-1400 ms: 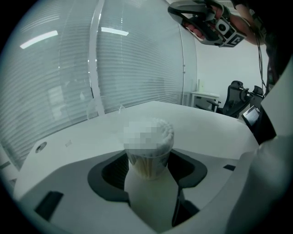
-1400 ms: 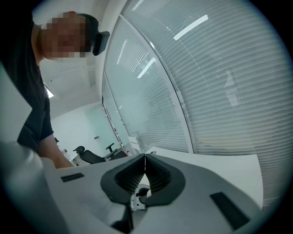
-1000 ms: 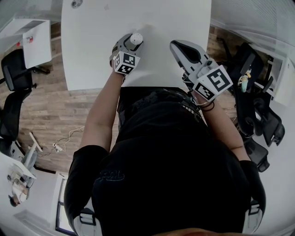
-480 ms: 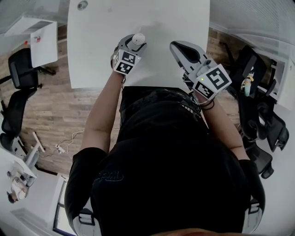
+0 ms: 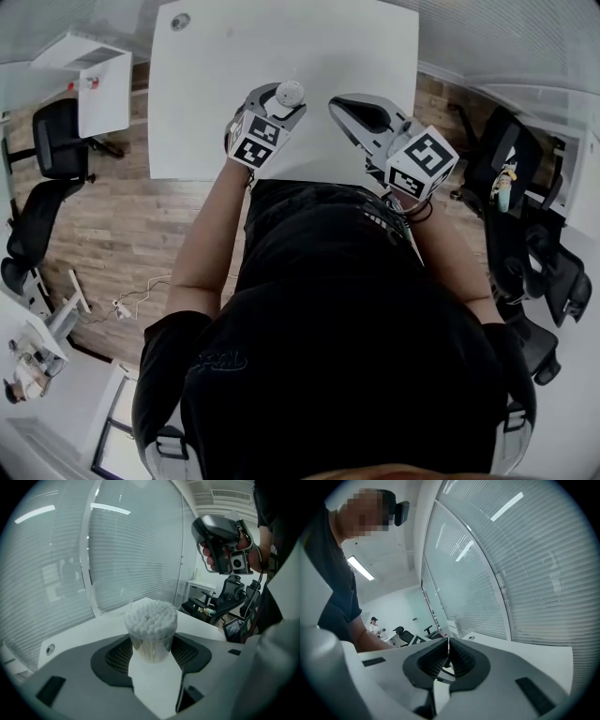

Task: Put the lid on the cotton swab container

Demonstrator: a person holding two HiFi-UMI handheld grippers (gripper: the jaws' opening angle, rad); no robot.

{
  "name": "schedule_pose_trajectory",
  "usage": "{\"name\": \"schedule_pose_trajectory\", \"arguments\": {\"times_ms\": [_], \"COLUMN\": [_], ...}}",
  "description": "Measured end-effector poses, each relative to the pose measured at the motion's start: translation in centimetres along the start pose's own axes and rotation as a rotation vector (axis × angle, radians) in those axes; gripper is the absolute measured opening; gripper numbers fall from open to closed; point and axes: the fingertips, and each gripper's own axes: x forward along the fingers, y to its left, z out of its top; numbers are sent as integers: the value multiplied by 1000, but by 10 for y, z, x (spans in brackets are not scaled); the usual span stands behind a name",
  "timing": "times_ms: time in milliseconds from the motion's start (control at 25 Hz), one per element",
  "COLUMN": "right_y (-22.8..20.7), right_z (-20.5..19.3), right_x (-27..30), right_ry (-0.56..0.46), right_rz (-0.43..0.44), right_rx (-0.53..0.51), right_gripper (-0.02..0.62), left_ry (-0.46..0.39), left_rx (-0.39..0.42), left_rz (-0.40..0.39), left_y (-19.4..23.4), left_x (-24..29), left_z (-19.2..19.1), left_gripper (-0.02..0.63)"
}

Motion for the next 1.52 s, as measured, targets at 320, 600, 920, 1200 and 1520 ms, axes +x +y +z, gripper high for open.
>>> {"name": "schedule_pose_trajectory", "arguments": {"times_ms": [320,600,920,1200,1520], "right_y": [14,20,13,12,9], "right_z": [-1,-1,15,22,26], "right_x": [-9,-28,-60,-70,-67], "right_ry": [5,-11,-59,-55,-19], "right_rz": [75,102,86,97,100], "right_rx": [-3,2,33,37,51], "right_gripper": [26,26,32,109,184], "left_ry": [24,19,2,0,23], "left_rx": [47,69,95,141,194], "left_rz": [-44,-76,-124,-144,-177], "left_y": [-41,-80,-117,-136,-151], "left_x": [-29,-46,-62,-74,-84], "left_z": [37,61,88,95,96], "left_gripper": [267,266,267,267,267]}}
